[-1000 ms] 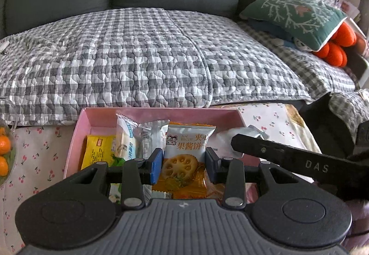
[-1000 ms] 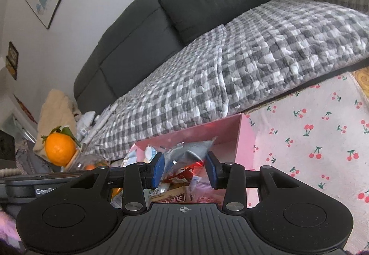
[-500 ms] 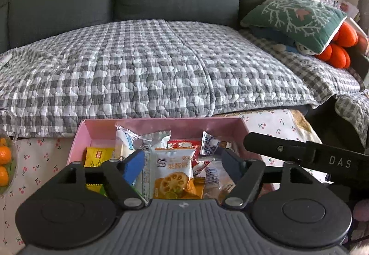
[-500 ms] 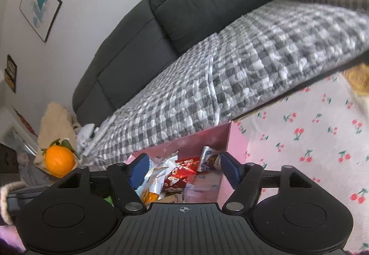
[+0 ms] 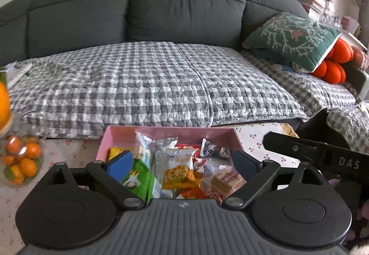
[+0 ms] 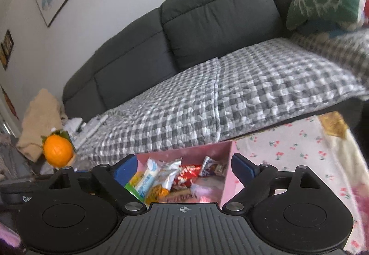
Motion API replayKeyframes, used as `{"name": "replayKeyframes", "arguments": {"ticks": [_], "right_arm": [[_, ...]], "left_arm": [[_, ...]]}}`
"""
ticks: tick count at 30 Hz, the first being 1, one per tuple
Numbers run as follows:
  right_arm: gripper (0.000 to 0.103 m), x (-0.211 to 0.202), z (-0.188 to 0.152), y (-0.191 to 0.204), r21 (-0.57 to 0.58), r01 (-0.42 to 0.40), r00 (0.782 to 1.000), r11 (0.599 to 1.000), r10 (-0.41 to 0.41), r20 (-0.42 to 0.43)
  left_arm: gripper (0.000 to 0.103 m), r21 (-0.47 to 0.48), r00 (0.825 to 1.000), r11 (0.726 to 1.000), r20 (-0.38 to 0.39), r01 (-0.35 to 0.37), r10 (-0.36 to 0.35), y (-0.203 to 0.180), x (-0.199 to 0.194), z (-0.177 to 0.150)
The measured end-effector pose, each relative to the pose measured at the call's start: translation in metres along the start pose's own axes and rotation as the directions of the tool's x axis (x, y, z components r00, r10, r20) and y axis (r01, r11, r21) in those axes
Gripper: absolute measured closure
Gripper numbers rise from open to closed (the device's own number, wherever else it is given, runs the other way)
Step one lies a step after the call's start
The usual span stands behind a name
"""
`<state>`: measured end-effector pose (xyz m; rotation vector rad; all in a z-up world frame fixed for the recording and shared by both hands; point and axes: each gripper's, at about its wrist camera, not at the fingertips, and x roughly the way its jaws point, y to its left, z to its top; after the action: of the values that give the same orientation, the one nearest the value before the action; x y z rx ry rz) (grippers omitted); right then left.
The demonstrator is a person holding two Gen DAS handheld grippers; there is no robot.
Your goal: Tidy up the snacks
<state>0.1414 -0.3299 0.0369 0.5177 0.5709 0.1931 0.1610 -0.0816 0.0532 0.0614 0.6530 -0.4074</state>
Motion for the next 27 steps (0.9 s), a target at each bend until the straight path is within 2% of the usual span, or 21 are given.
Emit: {"name": "replayKeyframes", "arguments": {"ticks": [5,12,17,22,27], "right_arm": [[0.008,-0.022,-0.013,0.022,-0.080,0.043,0.999,0.996,-0.046,-0.028],[0.007,-0.049,-0.029,0.063,-0.157,0.112,0.989,0.981,-0.125,-0.076],[0.007,-0.067,-0.031,0.101,-0.216,0.207,0.966,0.954,-0.234,-0.107],[0.003,-0.095,-0.029,0.137,-0.249,0.224,0.959,0.942,-0.258,-0.116],[0.000,-0.120,-0.030,0.159,-0.262,0.306,0.929,0.915,-0.347,-0.128]], "left_arm": [[0.005,-0.047,0.999,0.998,-0.030,-0.038,0.037,0.003,-0.015,-0.017],[0.001,-0.107,0.991,0.987,-0.071,-0.117,0.110,0.021,-0.050,-0.040],[0.001,-0.156,0.988,0.977,-0.070,-0.144,0.135,0.035,-0.078,-0.051],[0.001,-0.181,0.984,0.969,-0.079,-0.170,0.158,0.043,-0.096,-0.056],[0.001,-0.177,0.983,0.968,-0.077,-0.175,0.164,0.045,-0.107,-0.060]]}}
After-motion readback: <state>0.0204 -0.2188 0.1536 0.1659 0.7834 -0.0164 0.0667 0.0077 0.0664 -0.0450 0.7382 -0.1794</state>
